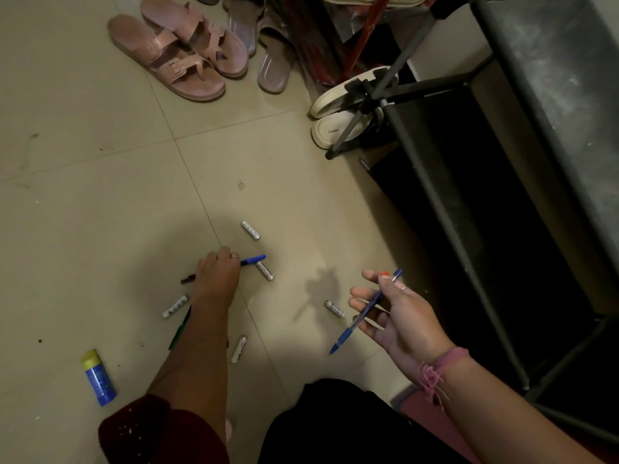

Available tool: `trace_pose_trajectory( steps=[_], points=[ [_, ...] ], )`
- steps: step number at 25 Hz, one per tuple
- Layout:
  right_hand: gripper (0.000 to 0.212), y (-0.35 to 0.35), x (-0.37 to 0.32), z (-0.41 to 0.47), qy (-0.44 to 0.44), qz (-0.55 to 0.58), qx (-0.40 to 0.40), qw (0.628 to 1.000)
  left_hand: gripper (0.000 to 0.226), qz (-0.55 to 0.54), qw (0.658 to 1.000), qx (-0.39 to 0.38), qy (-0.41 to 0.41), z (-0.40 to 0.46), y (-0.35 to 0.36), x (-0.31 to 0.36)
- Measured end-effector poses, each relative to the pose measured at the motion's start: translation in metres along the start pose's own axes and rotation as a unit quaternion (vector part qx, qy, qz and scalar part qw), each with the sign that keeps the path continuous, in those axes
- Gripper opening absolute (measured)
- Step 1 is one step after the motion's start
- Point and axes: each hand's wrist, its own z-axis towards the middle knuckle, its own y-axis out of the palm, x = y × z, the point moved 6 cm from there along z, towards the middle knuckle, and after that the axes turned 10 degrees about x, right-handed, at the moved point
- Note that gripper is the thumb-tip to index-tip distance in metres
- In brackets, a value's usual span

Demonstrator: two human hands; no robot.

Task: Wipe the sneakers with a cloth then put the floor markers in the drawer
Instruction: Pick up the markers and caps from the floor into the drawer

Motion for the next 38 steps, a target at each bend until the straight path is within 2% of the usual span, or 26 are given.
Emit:
trace_pose_trajectory(
  steps=[2, 4, 6, 7, 8, 9, 11, 13, 14, 16, 17, 19, 21, 24, 25, 26, 28, 29, 31, 34, 38],
  points=[
    [0.029, 0.001, 0.001, 0.001, 0.003, -0.002, -0.007, 1.0, 0.036, 0.003, 1.0, -0.004, 0.006, -0.002, 0.003, -0.003],
    [0.029, 0.001, 0.004, 0.002, 0.007, -0.003, -0.018, 1.0, 0.033, -0.021, 0.999, 0.024, -0.001, 0.003, -0.005, -0.006],
    [0.028, 0.002, 0.005, 0.002, 0.004, -0.008, -0.033, 0.999, 0.026, -0.122, 0.989, 0.078, -0.038, 0.013, -0.022, -0.011],
    [0.028, 0.003, 0.004, 0.002, -0.001, -0.014, -0.041, 0.999, 0.025, -0.199, 0.973, 0.093, -0.072, 0.019, -0.034, -0.015],
    [0.027, 0.004, 0.002, 0.003, -0.008, -0.023, -0.048, 0.999, 0.025, -0.291, 0.945, 0.101, -0.114, 0.022, -0.047, -0.016],
    [0.025, 0.006, 0.0, 0.002, -0.015, -0.029, -0.051, 0.998, 0.024, -0.397, 0.9, 0.087, -0.157, 0.019, -0.059, -0.013],
    [0.021, 0.013, -0.002, -0.002, -0.017, -0.031, -0.063, 0.997, 0.015, -0.598, 0.773, 0.023, -0.212, -0.001, -0.085, 0.007],
    [0.023, 0.022, 0.0, -0.007, -0.006, -0.032, -0.079, 0.996, 0.012, -0.728, 0.646, -0.068, -0.22, -0.039, -0.114, 0.042],
    [0.027, 0.025, 0.002, -0.009, -0.001, -0.035, -0.088, 0.995, 0.014, -0.757, 0.606, -0.108, -0.217, -0.059, -0.126, 0.058],
    [0.035, 0.031, 0.002, -0.015, 0.003, -0.046, -0.117, 0.992, 0.016, -0.777, 0.577, -0.15, -0.202, -0.092, -0.142, 0.083],
    [0.039, 0.033, 0.001, -0.018, 0.003, -0.041, -0.133, 0.99, 0.016, -0.779, 0.577, -0.154, -0.191, -0.103, -0.146, 0.092],
    [0.041, 0.036, 0.0, -0.022, 0.001, -0.025, -0.148, 0.989, 0.016, -0.757, 0.618, -0.134, -0.162, -0.117, -0.147, 0.101],
    [0.03, 0.036, 0.003, -0.025, -0.005, -0.03, -0.139, 0.99, 0.023, -0.731, 0.657, -0.127, -0.136, -0.125, -0.149, 0.101],
    [0.016, 0.035, 0.007, -0.025, 0.002, 0.011, -0.125, 0.992, 0.028, -0.735, 0.648, -0.165, -0.11, -0.131, -0.145, 0.086],
    [0.016, 0.033, 0.005, -0.024, -0.004, 0.023, -0.115, 0.993, 0.028, -0.724, 0.658, -0.143, -0.149, -0.13, -0.132, 0.066],
    [0.016, 0.03, 0.002, -0.021, -0.013, 0.024, -0.099, 0.995, 0.03, -0.697, 0.677, -0.09, -0.218, -0.127, -0.111, 0.04],
    [0.018, 0.022, -0.002, -0.015, -0.025, 0.009, -0.071, 0.997, 0.044, -0.549, 0.744, 0.014, -0.382, -0.13, -0.055, -0.019],
    [0.018, 0.019, -0.001, -0.012, -0.027, 0.004, -0.066, 0.997, 0.06, -0.46, 0.775, 0.013, -0.434, -0.134, -0.029, -0.037],
    [0.019, 0.016, 0.003, -0.008, -0.021, 0.002, -0.066, 0.998, 0.092, -0.325, 0.811, -0.066, -0.482, -0.144, 0.009, -0.048],
    [0.019, 0.016, 0.003, -0.006, -0.017, 0.006, -0.064, 0.998, 0.103, -0.24, 0.857, -0.089, -0.447, -0.143, 0.025, -0.046],
    [0.019, 0.02, 0.0, -0.004, -0.02, 0.019, -0.064, 0.998, 0.083, -0.173, 0.914, -0.101, -0.354, -0.123, 0.035, -0.043]
  ],
)
